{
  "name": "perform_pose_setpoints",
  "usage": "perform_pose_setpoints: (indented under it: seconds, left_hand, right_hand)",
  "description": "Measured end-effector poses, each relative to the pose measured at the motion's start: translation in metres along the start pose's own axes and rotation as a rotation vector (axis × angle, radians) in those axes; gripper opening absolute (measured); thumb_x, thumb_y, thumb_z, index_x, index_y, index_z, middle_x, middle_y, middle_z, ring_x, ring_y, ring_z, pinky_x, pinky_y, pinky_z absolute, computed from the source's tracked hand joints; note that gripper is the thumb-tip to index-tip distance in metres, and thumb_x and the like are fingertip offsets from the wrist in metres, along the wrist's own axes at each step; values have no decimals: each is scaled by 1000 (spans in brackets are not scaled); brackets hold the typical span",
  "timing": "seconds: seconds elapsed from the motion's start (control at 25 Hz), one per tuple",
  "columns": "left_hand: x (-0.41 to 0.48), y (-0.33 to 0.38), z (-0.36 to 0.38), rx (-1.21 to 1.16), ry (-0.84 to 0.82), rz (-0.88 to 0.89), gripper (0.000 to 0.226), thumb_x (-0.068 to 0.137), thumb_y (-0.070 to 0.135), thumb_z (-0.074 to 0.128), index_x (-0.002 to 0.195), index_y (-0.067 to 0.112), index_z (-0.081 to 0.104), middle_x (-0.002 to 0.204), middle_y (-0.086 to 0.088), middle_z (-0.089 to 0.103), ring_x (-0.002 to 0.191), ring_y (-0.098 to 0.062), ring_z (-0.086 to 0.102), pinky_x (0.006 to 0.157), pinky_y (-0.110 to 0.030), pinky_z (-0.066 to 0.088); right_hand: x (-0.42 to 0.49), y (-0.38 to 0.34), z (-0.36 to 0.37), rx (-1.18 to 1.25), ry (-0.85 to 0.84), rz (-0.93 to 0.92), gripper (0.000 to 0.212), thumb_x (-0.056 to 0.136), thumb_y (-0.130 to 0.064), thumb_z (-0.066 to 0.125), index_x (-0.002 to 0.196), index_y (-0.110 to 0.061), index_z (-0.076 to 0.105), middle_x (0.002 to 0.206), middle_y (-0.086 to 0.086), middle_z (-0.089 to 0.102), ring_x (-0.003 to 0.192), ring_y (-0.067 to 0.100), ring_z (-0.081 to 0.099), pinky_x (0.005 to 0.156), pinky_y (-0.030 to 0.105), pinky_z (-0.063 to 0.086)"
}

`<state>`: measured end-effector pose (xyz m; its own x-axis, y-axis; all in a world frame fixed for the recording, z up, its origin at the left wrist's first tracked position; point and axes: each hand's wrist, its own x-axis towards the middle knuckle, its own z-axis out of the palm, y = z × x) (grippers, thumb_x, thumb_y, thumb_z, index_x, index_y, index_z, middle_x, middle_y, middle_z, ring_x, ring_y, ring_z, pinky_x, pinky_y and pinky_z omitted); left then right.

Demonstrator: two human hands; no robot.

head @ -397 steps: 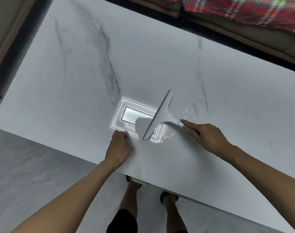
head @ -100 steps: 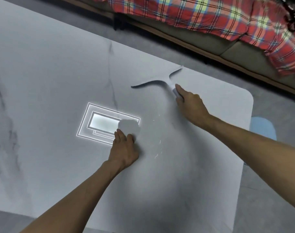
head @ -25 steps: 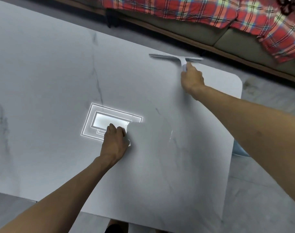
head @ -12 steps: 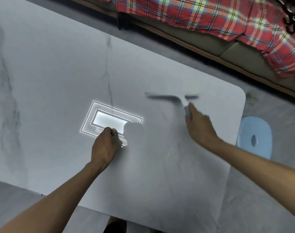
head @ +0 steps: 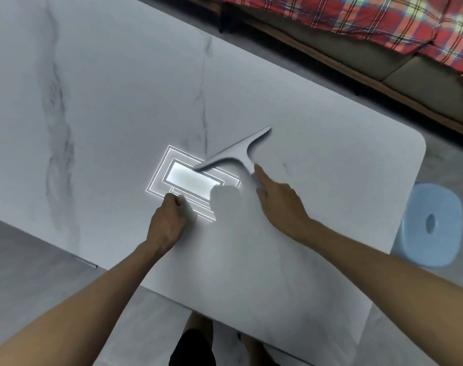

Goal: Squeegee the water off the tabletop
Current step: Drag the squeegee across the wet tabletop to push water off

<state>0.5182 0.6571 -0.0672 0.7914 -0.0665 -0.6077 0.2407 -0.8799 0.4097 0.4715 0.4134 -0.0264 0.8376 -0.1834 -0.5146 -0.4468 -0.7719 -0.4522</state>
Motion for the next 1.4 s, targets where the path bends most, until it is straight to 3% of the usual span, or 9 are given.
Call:
perform_pose_setpoints:
  seconds: [0.32, 0.44, 0.52, 0.72, 0.88, 1.04, 1.2, 1.32, 1.4]
  left_hand:
    - [-42, 26, 40, 116, -149, 82, 19, 93, 7, 37, 110, 7, 45, 100, -10, 53, 86, -36, 56, 69, -35, 40]
    - [-52, 39, 55, 174, -156, 120, 25, 90, -1, 40, 114, 3, 46, 107, -13, 50, 96, -36, 56, 70, -32, 39]
    - [-54, 43, 61, 166, -143, 111, 25, 89, -2, 42, 113, 2, 47, 100, -10, 50, 85, -30, 54, 66, -28, 37]
    - [-52, 62, 67, 103, -94, 129, 21, 88, 1, 48, 107, 10, 47, 73, 7, 42, 79, -25, 47, 55, -26, 34]
    - [-33, 90, 70, 93, -149, 235, 10, 87, 5, 50, 92, 11, 43, 95, -6, 49, 81, -29, 50, 65, -30, 34]
    - [-2, 101, 81, 169, -192, 289, 19, 82, -4, 51, 98, 6, 48, 98, -7, 45, 92, -30, 54, 71, -28, 37]
    - [21, 106, 95, 282, -252, 359, 17, 62, 2, 35, 73, 13, 29, 84, -2, 32, 80, -36, 48, 57, -28, 23]
    - [18, 125, 97, 332, -275, 393, 24, 67, -1, 41, 89, 6, 47, 100, -12, 39, 88, -34, 48, 69, -29, 30]
    - [9, 142, 103, 314, -302, 407, 33, 71, -6, 47, 103, 0, 51, 118, -18, 41, 100, -37, 47, 76, -33, 36]
  right_hand:
    - [-109, 140, -36, -374, -111, 13, 52, 102, -35, 28, 146, -54, 6, 97, -3, 63, 83, 20, 60, 65, 31, 39]
    - [-142, 178, -71, -380, -95, 124, 52, 102, -33, 32, 146, -53, 14, 101, -4, 66, 88, 19, 62, 65, 31, 41]
    - [-150, 184, -88, -350, -87, 145, 51, 101, -32, 37, 146, -50, 21, 97, -1, 67, 82, 19, 61, 64, 32, 43]
    - [-82, 163, -109, -36, 119, 150, 47, 99, -42, 37, 144, -49, 28, 127, 8, 63, 106, 35, 60, 81, 37, 46]
    - [25, 139, -126, 128, 263, 224, 48, 98, -33, 35, 146, -34, 32, 121, 14, 61, 105, 39, 56, 91, 42, 47]
    - [74, 130, -126, 101, 252, 298, 48, 99, -30, 34, 147, -30, 30, 128, 16, 57, 108, 41, 54, 90, 48, 50]
    - [-6, 150, -94, 14, 156, 217, 51, 101, -24, 38, 150, -30, 26, 106, 14, 66, 89, 33, 58, 74, 34, 43]
    - [-89, 160, -85, -68, -8, 257, 53, 102, -27, 37, 151, -37, 20, 76, -6, 59, 65, 15, 51, 63, 27, 39]
    - [-114, 165, -100, -62, -44, 289, 52, 102, -28, 40, 151, -34, 23, 76, -14, 54, 65, 7, 50, 57, 18, 38]
